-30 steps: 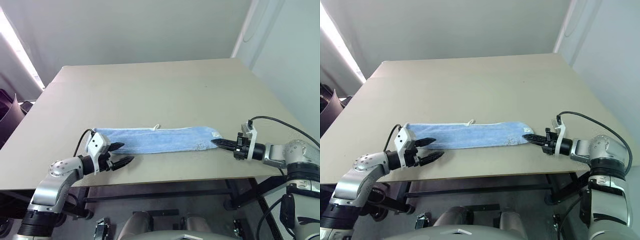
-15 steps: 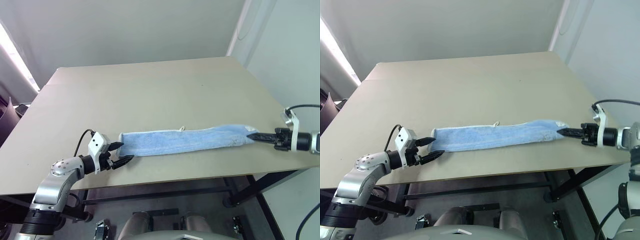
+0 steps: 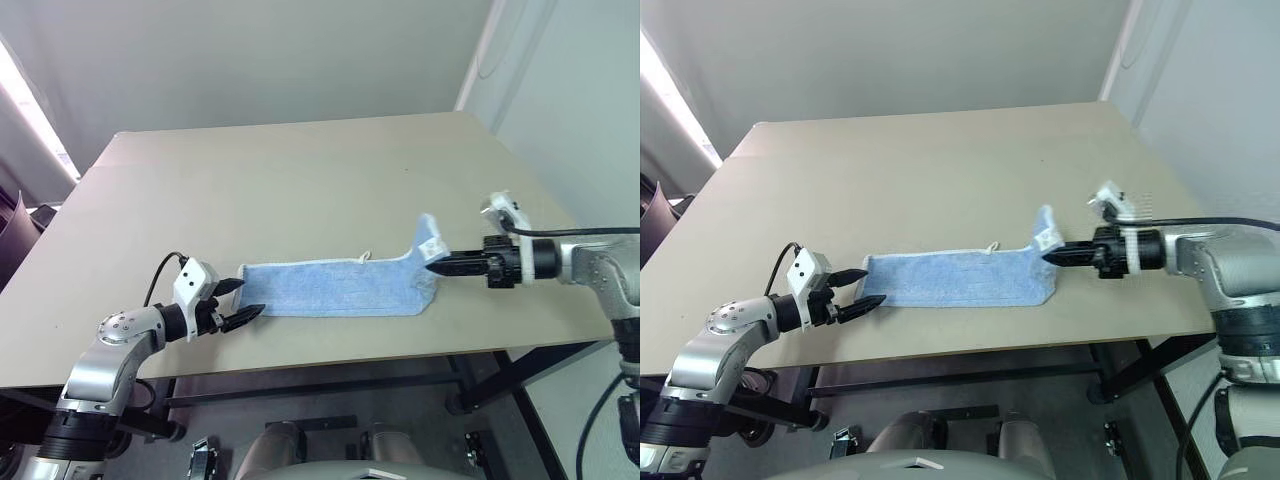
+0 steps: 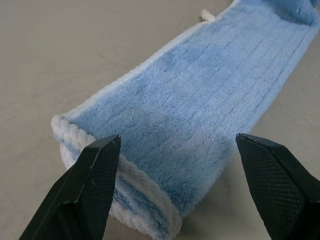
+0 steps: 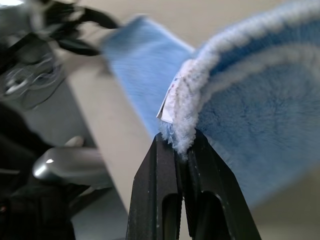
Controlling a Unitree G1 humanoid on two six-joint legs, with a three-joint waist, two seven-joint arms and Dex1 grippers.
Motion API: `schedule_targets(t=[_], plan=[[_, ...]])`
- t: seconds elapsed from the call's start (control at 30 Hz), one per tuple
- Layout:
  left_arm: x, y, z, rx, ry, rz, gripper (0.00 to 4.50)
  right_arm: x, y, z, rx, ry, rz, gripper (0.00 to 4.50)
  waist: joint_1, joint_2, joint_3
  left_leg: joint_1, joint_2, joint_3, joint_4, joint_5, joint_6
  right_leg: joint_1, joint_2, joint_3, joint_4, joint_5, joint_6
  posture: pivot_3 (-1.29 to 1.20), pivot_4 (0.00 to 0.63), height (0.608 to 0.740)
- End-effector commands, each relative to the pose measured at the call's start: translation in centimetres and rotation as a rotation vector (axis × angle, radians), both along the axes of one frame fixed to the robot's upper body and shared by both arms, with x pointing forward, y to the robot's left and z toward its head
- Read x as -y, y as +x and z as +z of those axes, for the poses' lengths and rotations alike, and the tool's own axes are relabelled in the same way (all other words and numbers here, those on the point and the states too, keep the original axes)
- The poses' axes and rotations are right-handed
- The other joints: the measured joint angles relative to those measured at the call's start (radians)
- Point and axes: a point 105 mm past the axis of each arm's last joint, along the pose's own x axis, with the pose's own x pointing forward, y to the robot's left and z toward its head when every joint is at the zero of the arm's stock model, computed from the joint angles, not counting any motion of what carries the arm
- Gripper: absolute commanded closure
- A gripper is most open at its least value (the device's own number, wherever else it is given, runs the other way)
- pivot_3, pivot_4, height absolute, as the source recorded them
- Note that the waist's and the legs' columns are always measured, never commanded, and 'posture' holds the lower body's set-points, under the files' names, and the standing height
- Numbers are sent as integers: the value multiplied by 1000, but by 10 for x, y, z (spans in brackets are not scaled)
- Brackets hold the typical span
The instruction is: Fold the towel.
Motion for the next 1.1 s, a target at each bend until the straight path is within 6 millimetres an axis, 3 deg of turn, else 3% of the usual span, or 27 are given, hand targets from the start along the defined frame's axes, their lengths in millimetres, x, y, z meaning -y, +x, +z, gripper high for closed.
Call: schedule_targets(t=[0.03,0.13,0.33,0.43,0.57,0.7,0.8,0.87,1.1], plan=[[-1,5,10,38,20,-12,629,-28,3,-1,32,-13,77,4469,-1,0,0,0,0,0,0,0,0,0,0,0,0,0,0,0,0,740],[1,7,9,45,26,-15,629,-48,8,-23,40,-2,117,4469,-2,-1,-1,0,0,0,0,0,0,0,0,0,0,0,0,0,0,740],[1,7,7,59,51,-16,629,-62,16,-47,60,-9,145,4469,2,-1,-1,0,-1,0,0,2,3,-1,0,0,0,1,1,0,0,740],[-1,4,6,58,54,-18,629,-66,16,-54,66,-19,162,3689,1,-1,-1,0,-1,0,0,2,2,-1,1,0,1,1,1,0,0,740],[-7,4,6,45,53,-2,629,-67,11,-45,91,27,195,2278,-3,-1,-1,1,0,0,0,2,2,0,1,0,2,1,1,0,0,740],[-14,3,8,40,47,16,629,-63,17,-10,143,178,151,826,-4,-1,-1,1,0,0,0,2,2,0,1,0,2,1,1,0,0,740],[-20,6,12,47,45,39,629,-62,39,-5,82,320,4,826,-7,-1,-1,2,0,0,0,2,2,0,1,0,2,1,1,0,0,740],[-23,8,14,49,44,52,629,-65,57,-8,164,365,-103,826,-7,-2,-1,6,0,-1,-1,2,2,4,2,1,2,1,0,0,0,740],[-38,12,18,-10,39,125,629,-86,62,-61,149,256,-109,826,-7,-1,-1,14,0,-1,-2,2,2,6,3,1,2,1,0,0,0,740]])
